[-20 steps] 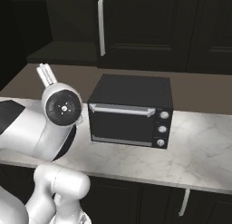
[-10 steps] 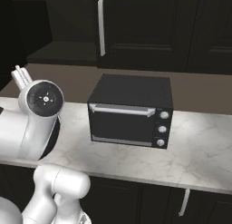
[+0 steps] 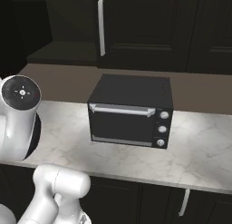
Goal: Close all open cabinet doors.
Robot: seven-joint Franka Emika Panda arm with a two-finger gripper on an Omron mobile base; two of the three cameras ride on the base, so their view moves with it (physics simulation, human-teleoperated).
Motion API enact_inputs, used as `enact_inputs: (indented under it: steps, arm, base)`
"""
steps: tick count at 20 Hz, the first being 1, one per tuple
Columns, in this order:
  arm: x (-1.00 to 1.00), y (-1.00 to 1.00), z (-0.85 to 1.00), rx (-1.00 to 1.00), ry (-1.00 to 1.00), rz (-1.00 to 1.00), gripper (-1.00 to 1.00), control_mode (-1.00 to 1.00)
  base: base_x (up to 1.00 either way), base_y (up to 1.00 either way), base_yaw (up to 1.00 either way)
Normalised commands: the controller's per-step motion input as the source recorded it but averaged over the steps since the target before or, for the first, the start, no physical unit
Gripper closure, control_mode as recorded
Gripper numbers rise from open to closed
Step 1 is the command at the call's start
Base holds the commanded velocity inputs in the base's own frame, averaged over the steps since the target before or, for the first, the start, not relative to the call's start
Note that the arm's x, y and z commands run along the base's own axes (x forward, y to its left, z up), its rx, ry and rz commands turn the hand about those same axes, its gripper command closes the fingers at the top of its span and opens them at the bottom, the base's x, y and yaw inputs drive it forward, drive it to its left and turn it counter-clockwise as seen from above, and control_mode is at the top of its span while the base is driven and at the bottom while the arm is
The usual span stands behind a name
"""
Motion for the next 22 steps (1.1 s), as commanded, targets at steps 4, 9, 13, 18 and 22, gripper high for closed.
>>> enact_inputs:
  steps: [4, 9, 13, 18, 22]
  arm:
    - [-0.46, 0.5, -0.19, 0.0, 0.0, 0.08, -1.0, -1.0]
    - [-0.33, 0.55, -0.15, 0.0, 0.0, -0.02, -1.0, -1.0]
    - [-0.2, 0.63, 0.0, 0.0, 0.0, -0.2, -1.0, -1.0]
    - [-0.1, 0.6, -0.02, 0.0, 0.06, -0.29, -1.0, -1.0]
    - [0.02, 0.58, -0.01, 0.0, 0.12, -0.31, -1.0, -1.0]
  base:
    - [0.0, 0.0, 0.0]
    - [0.0, 0.0, 0.0]
    - [0.0, 0.0, 0.0]
    - [0.0, 0.0, 0.0]
    - [0.0, 0.0, 0.0]
